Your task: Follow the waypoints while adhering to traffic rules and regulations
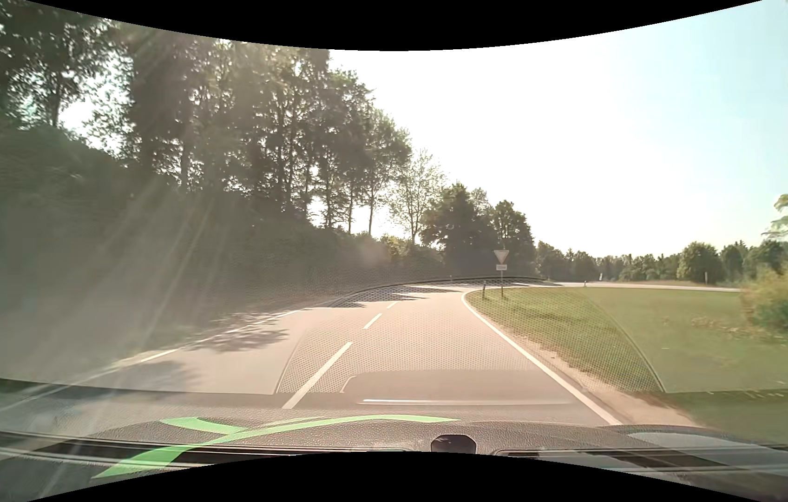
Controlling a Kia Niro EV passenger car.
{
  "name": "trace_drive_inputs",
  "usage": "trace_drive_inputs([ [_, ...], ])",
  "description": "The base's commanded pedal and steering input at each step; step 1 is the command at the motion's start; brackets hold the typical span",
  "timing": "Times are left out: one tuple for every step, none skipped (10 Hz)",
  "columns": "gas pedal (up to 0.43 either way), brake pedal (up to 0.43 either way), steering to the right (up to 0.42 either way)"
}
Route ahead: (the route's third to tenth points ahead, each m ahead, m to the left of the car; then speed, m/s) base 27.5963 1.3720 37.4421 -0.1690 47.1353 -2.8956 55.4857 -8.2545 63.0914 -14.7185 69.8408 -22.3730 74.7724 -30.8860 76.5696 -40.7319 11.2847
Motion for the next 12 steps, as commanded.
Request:
trace_drive_inputs([
  [0.098,0.000,-0.002],
  [0.098,0.000,0.002],
  [0.098,0.000,0.007],
  [0.087,0.000,0.010],
  [0.079,0.000,0.012],
  [0.059,0.000,0.016],
  [0.047,0.000,0.016],
  [0.047,0.000,0.018],
  [0.047,0.000,0.019],
  [0.008,0.000,0.019],
  [0.000,0.000,0.019],
  [0.000,0.000,0.019],
])
